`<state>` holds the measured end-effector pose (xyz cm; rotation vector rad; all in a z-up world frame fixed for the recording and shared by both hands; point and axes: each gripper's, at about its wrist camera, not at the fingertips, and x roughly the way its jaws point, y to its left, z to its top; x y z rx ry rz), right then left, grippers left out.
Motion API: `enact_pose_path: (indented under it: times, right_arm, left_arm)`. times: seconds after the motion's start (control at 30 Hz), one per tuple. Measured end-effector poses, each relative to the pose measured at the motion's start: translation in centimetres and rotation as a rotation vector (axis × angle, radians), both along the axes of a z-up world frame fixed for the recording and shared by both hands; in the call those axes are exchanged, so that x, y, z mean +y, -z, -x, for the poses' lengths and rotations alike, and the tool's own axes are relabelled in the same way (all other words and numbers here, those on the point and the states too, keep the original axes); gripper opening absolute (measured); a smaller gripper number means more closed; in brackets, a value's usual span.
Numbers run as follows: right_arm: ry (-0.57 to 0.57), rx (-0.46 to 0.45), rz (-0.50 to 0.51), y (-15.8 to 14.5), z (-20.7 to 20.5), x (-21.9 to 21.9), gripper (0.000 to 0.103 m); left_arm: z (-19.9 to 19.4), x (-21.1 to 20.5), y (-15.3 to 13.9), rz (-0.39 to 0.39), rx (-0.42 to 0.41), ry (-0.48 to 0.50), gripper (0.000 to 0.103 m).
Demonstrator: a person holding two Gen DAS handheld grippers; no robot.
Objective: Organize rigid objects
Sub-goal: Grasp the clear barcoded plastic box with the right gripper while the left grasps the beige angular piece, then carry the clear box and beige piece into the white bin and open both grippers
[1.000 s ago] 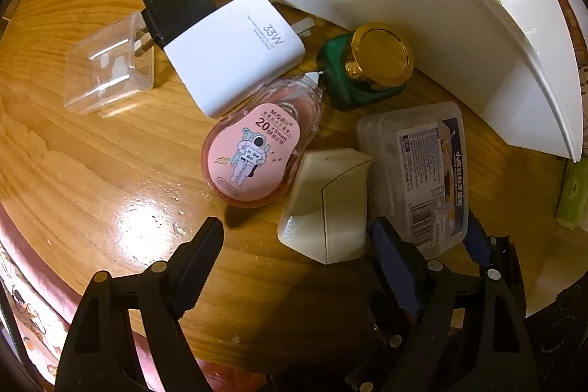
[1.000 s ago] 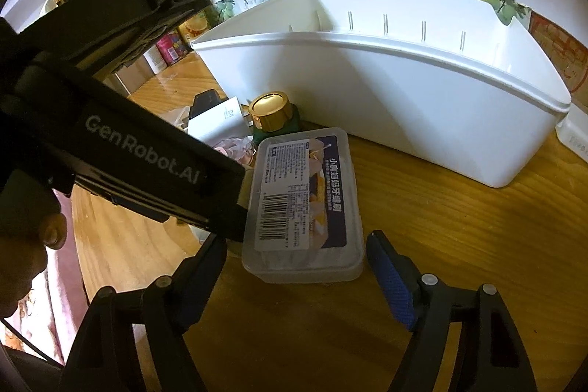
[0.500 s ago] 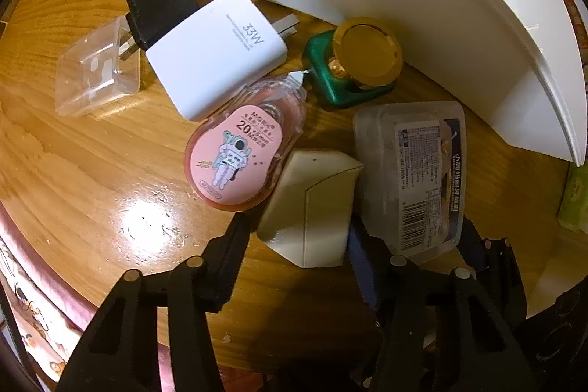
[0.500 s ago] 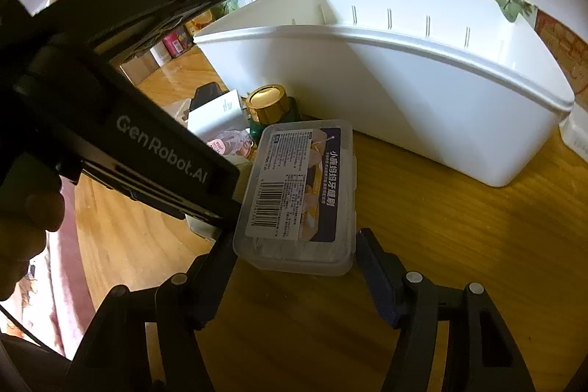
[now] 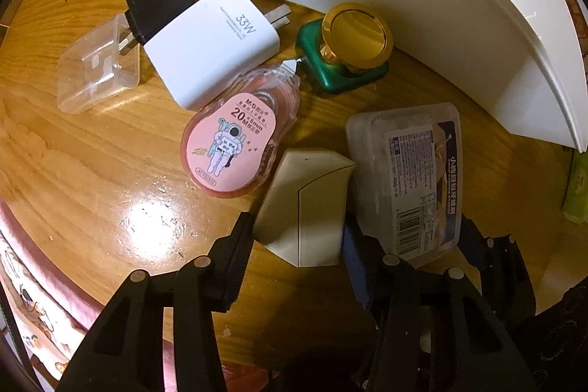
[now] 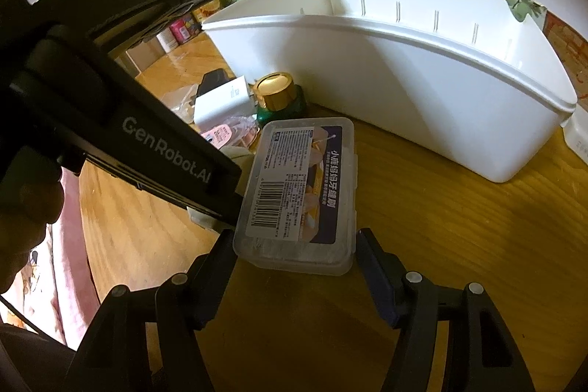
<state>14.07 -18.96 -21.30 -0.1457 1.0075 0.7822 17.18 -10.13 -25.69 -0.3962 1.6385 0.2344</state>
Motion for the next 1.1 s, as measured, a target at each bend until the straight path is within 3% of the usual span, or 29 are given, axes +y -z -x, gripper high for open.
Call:
enact_pose_path:
  times: [0.37, 0.67, 1.1]
  right_arm:
    - [-0.021, -0.015, 0.007, -1.9, 0.4, -0.6, 0.066]
    - [-0.053, -0.075, 0.014, -3.1, 0.9, -0.3, 0.066]
    - [-0.045, -0.161, -0.015, -7.7, 1.5, -2.2, 0.066]
  left_arm:
    - [2.3, 0.5, -2.8, -0.009, -0.046, 0.011, 0.051]
    - [2.6, 1.6, -6.7, -0.017, -0.148, 0.0, 0.051]
    - [1.9, 4.1, -12.8, -0.088, -0.296, 0.042, 0.051]
